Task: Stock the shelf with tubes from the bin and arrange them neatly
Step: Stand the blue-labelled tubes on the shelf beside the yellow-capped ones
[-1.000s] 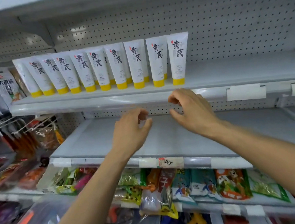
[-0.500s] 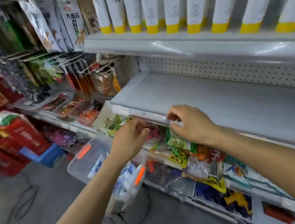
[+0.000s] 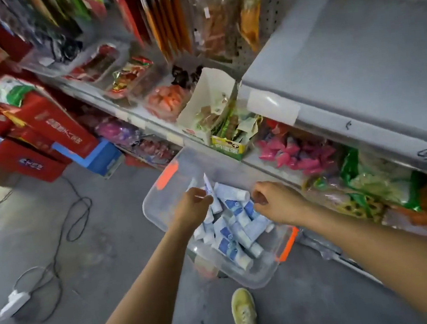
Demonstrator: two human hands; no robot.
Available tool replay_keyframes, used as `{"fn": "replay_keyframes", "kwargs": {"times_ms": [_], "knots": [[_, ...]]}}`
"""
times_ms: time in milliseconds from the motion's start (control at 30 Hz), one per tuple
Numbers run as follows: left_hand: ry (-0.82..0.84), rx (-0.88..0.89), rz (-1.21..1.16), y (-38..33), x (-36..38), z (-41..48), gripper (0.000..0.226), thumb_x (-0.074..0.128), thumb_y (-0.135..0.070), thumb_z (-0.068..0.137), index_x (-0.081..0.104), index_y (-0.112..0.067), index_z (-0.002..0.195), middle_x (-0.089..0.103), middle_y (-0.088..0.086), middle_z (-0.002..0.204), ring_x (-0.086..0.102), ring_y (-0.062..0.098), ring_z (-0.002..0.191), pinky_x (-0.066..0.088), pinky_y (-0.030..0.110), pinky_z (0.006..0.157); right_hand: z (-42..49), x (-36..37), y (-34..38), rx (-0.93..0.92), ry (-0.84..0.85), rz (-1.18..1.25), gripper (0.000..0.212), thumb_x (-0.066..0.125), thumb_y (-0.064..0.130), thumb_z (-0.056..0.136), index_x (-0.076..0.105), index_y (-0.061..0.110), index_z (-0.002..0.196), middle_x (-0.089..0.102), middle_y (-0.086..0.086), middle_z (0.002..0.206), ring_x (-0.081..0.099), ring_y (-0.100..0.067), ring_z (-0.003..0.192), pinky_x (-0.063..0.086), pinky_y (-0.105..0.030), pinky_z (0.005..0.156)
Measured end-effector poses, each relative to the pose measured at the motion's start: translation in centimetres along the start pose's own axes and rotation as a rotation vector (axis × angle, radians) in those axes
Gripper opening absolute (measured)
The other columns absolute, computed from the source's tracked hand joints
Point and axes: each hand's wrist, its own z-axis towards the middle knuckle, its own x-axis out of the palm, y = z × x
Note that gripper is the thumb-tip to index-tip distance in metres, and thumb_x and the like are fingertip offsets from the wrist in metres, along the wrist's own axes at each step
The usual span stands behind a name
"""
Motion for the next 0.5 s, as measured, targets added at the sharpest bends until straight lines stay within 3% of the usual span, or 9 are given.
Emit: {"fn": "replay_keyframes", "kwargs": {"times_ms": [100, 167, 233, 333, 500], "knots": [[0.005, -0.114, 0.029, 3.6, 1.9, 4.8, 0.007, 0.065, -0.019, 0.083, 0.059, -0.015, 0.084, 0.066, 0.017, 0.108, 0.062, 0.038, 0.105, 0.050, 0.043, 0.092, 4.1, 3.7, -1.3, 0.068, 0.086, -0.015, 0.010, 0.055, 0.022, 0.089, 0.051, 0.018, 0.097, 0.056, -0.009, 0.114, 0.054, -0.027, 0.101, 0.040, -0.030, 0.073], [0.025, -0.200, 0.047, 5.9, 3.2, 7.5, 0.033, 0.060, -0.017, 0.085, 0.056, -0.006, 0.116, 0.056, 0.023, 0.128, 0.055, 0.041, 0.117, 0.045, 0.046, 0.100, 6.7, 6.1, -2.2, 0.082, 0.112, -0.065, 0.023, 0.054, 0.020, 0.090, 0.054, 0.012, 0.112, 0.051, -0.011, 0.123, 0.048, -0.030, 0.115, 0.043, -0.034, 0.089], [0.018, -0.311, 0.104, 7.7, 4.3, 9.6, 0.060, 0.059, -0.019, 0.088, 0.035, -0.002, 0.140, 0.040, 0.025, 0.141, 0.043, 0.039, 0.129, 0.036, 0.044, 0.108, 9.1, 8.2, -2.7, 0.078, 0.120, -0.134, 0.029, 0.052, 0.017, 0.090, 0.051, 0.010, 0.118, 0.048, -0.012, 0.127, 0.040, -0.030, 0.122, 0.040, -0.034, 0.096], [0.065, -0.422, 0.209, 9.3, 5.9, 11.9, 0.067, 0.052, -0.019, 0.094, 0.020, -0.001, 0.149, 0.024, 0.025, 0.152, 0.032, 0.039, 0.138, 0.027, 0.041, 0.115, 12.2, 11.0, -3.0, 0.079, 0.132, -0.231, 0.035, 0.050, 0.013, 0.090, 0.045, 0.008, 0.125, 0.042, -0.011, 0.133, 0.035, -0.028, 0.127, 0.039, -0.037, 0.098], [0.106, -0.526, 0.213, 11.0, 8.2, 15.1, 0.069, 0.054, -0.019, 0.094, 0.016, 0.003, 0.147, 0.027, 0.018, 0.152, 0.033, 0.032, 0.139, 0.030, 0.038, 0.114, 15.9, 14.4, -3.2, 0.119, 0.159, -0.481, 0.047, 0.054, 0.010, 0.088, 0.036, 0.003, 0.131, 0.041, -0.016, 0.133, 0.040, -0.031, 0.123, 0.041, -0.035, 0.094]]}}
